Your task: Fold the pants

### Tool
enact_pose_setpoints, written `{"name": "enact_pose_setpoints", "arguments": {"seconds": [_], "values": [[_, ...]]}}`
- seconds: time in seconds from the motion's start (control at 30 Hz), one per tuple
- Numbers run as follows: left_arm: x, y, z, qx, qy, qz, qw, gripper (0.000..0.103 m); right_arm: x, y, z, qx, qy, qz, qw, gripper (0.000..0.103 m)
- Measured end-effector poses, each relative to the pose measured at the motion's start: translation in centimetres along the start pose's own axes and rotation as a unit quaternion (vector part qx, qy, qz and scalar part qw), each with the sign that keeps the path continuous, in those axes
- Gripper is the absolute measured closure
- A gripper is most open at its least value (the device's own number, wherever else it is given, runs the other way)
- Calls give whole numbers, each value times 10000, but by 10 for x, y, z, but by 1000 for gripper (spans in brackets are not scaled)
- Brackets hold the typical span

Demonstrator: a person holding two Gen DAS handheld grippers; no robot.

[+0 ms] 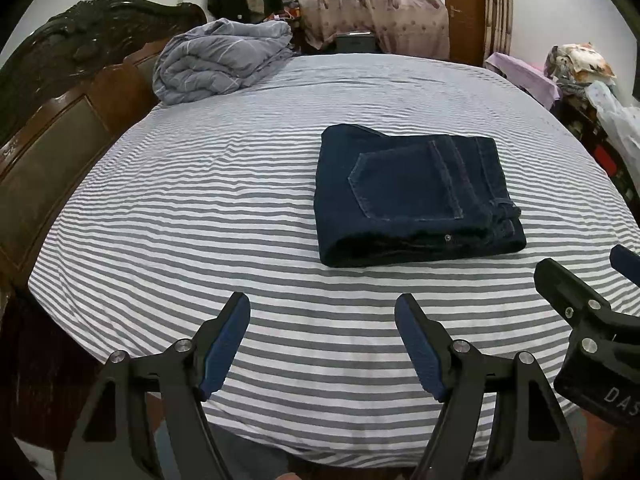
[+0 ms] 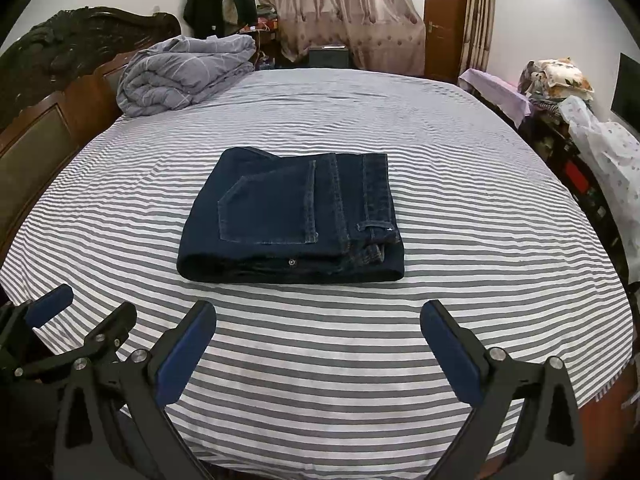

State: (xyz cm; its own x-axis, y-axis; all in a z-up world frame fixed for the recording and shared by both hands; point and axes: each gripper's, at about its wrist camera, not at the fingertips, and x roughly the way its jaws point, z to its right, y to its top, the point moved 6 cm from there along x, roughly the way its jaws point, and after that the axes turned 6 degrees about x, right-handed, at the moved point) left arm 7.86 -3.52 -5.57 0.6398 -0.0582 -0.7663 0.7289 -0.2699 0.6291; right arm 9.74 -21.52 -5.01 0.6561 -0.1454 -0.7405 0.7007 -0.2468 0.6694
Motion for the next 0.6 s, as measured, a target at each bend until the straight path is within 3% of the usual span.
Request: {"name": "enact_pose_setpoints", "arguments": {"seconds": [0.6], "values": [[8, -3, -3, -54, -55, -74, 9999, 28, 7, -2, 0, -101, -50, -84, 9999, 2]]}}
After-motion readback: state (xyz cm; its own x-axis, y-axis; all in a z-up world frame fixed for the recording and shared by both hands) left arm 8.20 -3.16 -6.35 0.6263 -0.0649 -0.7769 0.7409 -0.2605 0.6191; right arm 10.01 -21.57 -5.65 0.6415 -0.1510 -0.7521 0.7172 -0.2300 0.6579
